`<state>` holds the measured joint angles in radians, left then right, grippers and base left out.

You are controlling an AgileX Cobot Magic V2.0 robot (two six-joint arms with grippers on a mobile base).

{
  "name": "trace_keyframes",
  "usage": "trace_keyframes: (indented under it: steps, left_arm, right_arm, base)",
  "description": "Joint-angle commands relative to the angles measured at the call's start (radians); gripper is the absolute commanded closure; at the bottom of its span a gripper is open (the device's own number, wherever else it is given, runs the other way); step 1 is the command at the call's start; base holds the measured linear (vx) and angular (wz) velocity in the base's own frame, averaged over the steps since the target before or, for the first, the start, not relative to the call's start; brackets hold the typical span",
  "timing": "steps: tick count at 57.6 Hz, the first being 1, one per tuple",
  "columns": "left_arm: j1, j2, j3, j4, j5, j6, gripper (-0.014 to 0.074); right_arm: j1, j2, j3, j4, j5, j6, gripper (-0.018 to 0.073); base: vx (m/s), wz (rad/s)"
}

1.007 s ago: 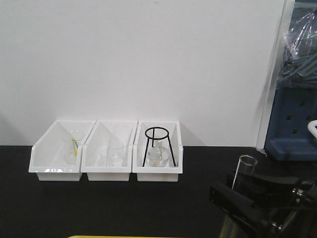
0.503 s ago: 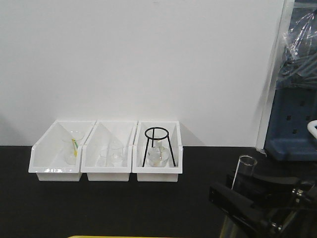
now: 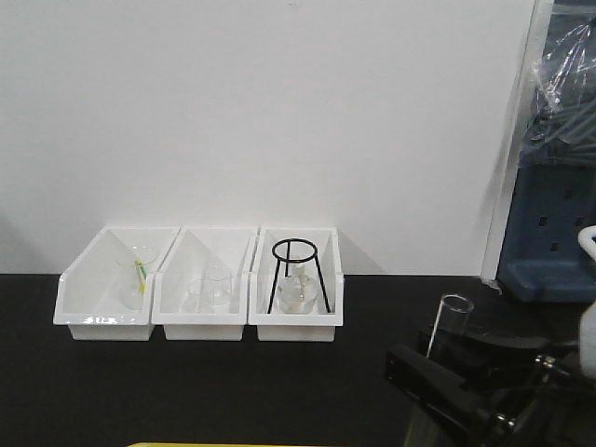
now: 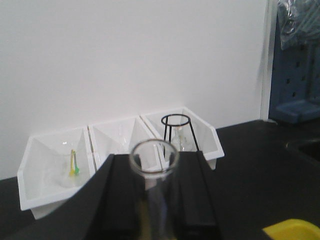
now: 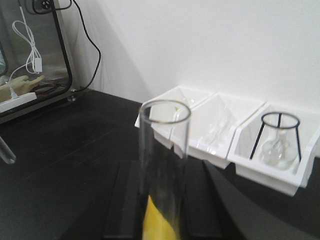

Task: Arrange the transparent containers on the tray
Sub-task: 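Lower both held glass tubes down into the yellow tray, then open both grippers to release the tubes into the tray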

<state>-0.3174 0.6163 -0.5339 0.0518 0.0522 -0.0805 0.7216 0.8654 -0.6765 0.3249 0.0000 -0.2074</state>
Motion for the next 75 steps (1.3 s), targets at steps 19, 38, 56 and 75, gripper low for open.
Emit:
trace_keyframes:
  steps: [19, 38, 56, 75]
  left_arm:
    - [-0.104, 0.315, -0.031, -0.246, -0.063, -0.003, 0.0538]
    - [-0.142, 0.593, -0.031, -0.358, -0.011, -0.011, 0.0524]
    - [-0.142, 0.739, -0.031, -0.401, -0.022, -0.005, 0.0461]
    - [-0.142, 0.833, -0.031, -0.401, -0.140, -0.004, 0.0330]
  right_arm:
    - [-0.004, 0.344, -0.086, 0.397, -0.050, -0.011, 0.0358]
    - [-0.004, 0.626, -0.264, 0.397, 0.148, -0.031, 0.0358]
    - [-0.107, 0.728, -0.265, 0.402, 0.243, 0.003, 0.0358]
    - [-0.182, 0.756, -0.261, 0.397, 0.298, -0.009, 0.0356]
  base:
    - [0.00, 0.00]
    - [0.00, 0.00]
    - [0.00, 0.00]
    - [0.00, 0.00]
